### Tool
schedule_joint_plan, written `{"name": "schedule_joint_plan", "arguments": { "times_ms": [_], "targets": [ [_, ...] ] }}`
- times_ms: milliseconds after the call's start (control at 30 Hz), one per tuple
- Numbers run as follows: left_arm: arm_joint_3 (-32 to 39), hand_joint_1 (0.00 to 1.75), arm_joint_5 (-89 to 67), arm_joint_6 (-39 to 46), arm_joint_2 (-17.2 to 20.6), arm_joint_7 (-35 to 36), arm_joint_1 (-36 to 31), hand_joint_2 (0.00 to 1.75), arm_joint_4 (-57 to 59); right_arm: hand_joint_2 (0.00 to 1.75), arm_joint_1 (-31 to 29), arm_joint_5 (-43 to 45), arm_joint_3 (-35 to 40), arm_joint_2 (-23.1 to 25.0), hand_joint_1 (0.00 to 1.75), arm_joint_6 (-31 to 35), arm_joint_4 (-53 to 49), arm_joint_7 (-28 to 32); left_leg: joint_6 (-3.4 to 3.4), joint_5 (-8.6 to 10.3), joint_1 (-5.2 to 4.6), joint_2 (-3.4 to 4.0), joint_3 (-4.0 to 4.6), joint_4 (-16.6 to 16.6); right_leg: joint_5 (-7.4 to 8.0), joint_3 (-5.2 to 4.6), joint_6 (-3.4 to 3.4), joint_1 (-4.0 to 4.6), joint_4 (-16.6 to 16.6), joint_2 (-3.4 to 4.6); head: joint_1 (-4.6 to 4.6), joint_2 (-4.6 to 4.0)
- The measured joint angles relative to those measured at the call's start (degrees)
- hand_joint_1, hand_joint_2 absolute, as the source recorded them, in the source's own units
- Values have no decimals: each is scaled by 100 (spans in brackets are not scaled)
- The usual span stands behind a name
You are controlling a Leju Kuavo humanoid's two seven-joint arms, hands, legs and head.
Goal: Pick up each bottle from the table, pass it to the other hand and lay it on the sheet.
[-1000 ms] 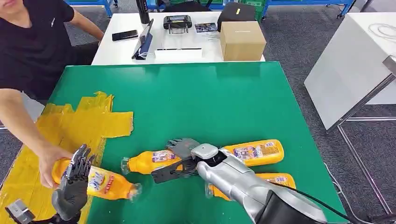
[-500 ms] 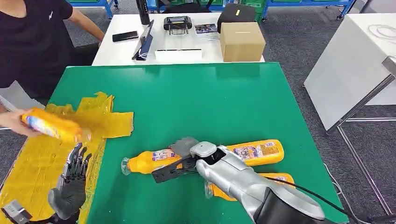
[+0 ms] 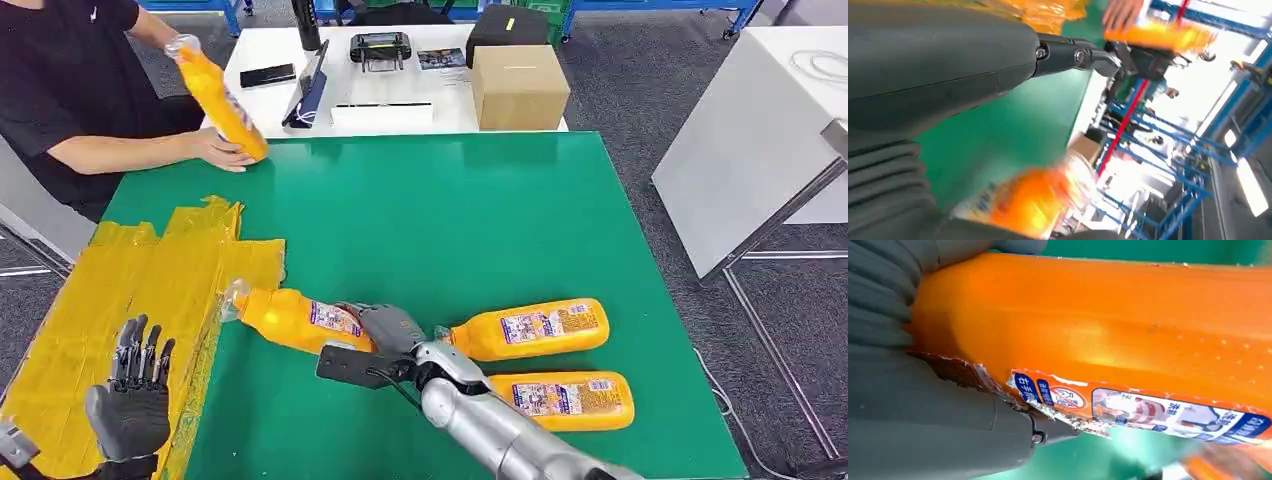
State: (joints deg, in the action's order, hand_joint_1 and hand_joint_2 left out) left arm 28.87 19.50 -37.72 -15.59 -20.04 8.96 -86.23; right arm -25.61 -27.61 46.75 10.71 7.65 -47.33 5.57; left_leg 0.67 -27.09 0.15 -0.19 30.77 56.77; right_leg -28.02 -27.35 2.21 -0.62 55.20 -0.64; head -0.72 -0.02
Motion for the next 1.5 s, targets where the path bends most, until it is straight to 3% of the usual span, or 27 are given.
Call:
{"name": "schedule_joint_plan", "arguments": {
  "times_ms": [233, 467, 933, 1500],
  "targets": [
    [89, 0, 295, 48, -148, 264, 28, 175, -55, 175, 759, -419, -646, -100, 175, 369, -1233, 249, 0, -1, -1, 1, 25, 0, 0, -26, 0, -1, 0, 1, 0, 0],
    [83, 0, 476, -184, -341, 446, 223, 175, -212, 175, 1390, -804, -762, -94, 175, 396, -2237, 367, 1, -1, -1, 1, 41, 0, 0, -46, 0, -1, 0, 2, 0, 0],
    [-973, 0, 1196, -479, -452, 765, 730, 175, -673, 175, 1527, -662, -504, 94, 175, -70, -2167, 522, 1, -1, -1, 2, 46, 0, 0, -48, 0, -1, 0, 2, 0, 0],
    [-1119, 0, 1213, -483, -459, 771, 799, 175, -756, 175, 1529, -662, -454, 94, 175, -81, -2084, 522, 1, -1, -1, 2, 47, 0, 0, -48, 0, -1, 0, 2, 0, 0]
  ]
}}
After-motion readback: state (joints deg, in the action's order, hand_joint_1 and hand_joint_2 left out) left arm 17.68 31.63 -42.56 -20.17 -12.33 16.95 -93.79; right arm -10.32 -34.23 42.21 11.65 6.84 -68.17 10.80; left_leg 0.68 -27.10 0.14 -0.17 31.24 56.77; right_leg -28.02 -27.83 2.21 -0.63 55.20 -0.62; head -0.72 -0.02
